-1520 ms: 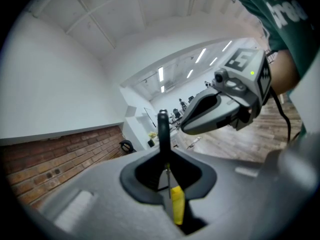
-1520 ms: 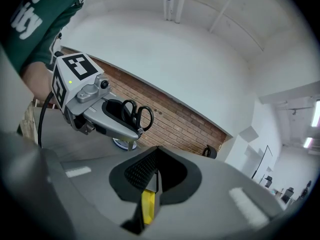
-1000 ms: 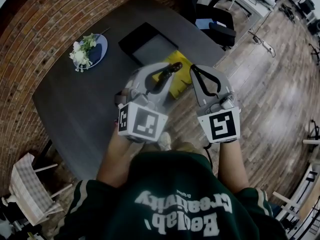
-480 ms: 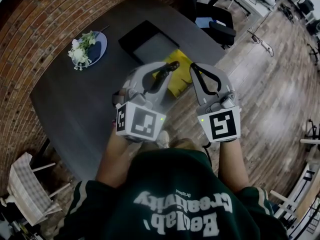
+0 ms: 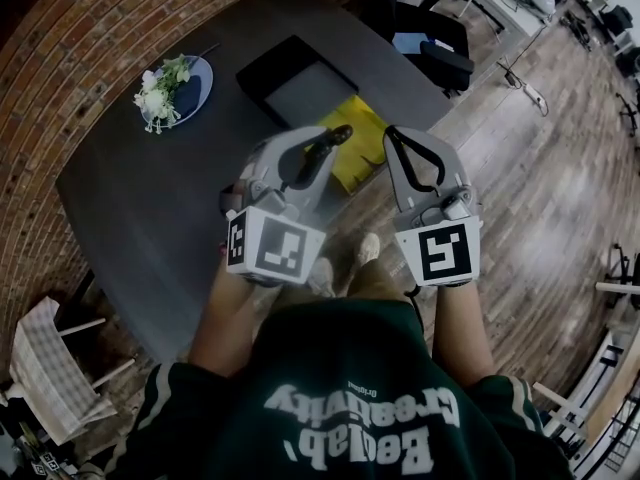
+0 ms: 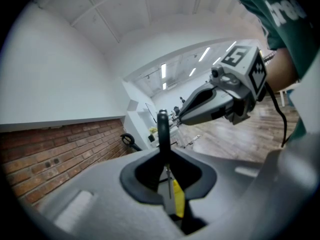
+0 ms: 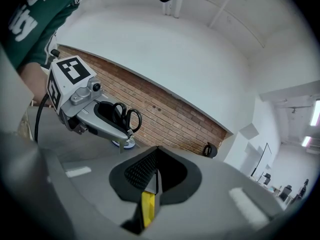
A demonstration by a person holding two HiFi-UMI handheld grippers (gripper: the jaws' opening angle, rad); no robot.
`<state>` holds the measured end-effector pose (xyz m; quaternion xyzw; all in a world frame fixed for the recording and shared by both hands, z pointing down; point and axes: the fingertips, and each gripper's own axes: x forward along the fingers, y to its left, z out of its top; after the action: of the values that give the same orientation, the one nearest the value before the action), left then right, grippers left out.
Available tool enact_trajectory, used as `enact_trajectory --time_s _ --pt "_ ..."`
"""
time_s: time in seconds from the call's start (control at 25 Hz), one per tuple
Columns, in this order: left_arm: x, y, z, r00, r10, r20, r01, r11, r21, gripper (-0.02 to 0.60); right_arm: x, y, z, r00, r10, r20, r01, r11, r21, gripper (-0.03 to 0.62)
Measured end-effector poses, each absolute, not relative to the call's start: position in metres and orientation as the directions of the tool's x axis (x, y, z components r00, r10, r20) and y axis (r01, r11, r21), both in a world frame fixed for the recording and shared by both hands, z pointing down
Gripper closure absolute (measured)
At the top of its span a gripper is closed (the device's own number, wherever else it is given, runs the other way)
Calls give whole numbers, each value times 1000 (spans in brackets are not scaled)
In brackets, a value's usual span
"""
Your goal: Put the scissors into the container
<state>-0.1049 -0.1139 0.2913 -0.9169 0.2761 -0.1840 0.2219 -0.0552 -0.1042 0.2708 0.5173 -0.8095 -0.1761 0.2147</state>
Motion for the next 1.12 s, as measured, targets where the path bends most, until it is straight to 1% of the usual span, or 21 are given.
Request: enact_trajectory --time_s 0.44,1.12 --pt "-78 -128 289 754 -616 231 -448 -737 -506 543 -32 -121 268 -422 -891 164 -744 444 500 588" --pt "-45 -178 285 659 -712 241 -533 -669 -518 543 -8 -176 265 -566 -811 148 -673 558 485 588"
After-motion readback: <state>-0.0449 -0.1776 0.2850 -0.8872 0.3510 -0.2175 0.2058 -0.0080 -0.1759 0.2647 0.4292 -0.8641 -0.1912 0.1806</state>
